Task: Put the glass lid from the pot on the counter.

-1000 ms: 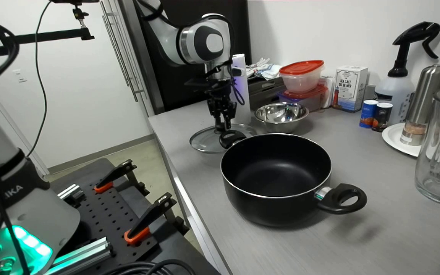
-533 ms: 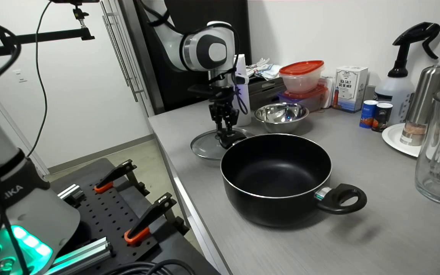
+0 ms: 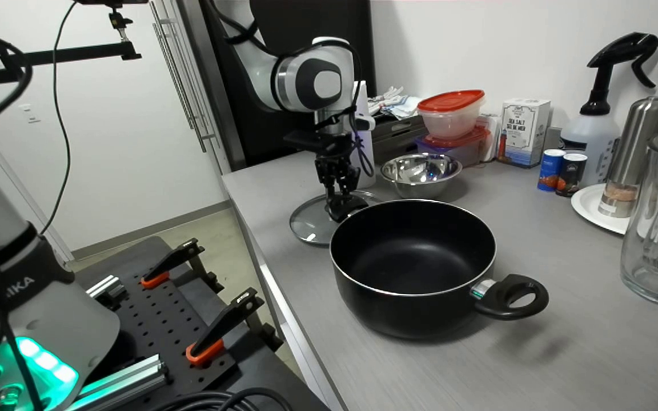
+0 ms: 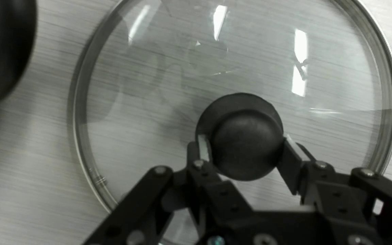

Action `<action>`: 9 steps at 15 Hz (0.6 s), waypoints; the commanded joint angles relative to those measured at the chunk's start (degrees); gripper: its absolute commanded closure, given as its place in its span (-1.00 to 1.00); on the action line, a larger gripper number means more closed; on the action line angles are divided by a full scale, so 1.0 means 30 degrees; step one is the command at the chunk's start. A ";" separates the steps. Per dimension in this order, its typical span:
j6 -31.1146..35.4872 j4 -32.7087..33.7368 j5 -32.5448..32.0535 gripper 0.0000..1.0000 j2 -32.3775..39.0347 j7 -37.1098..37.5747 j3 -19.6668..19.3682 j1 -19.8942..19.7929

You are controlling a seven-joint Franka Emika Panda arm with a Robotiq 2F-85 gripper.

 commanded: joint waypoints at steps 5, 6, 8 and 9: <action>0.0456 -0.0195 0.0356 -0.92 -0.0194 -0.0910 0.0204 -0.0132; 0.0595 -0.0364 0.0344 -0.99 -0.0333 -0.1005 0.0227 -0.0133; 0.0610 -0.0672 0.0363 -1.00 -0.0660 -0.1315 0.0356 -0.0198; 0.0563 -0.0889 0.0320 -1.00 -0.0906 -0.1461 0.0388 -0.0183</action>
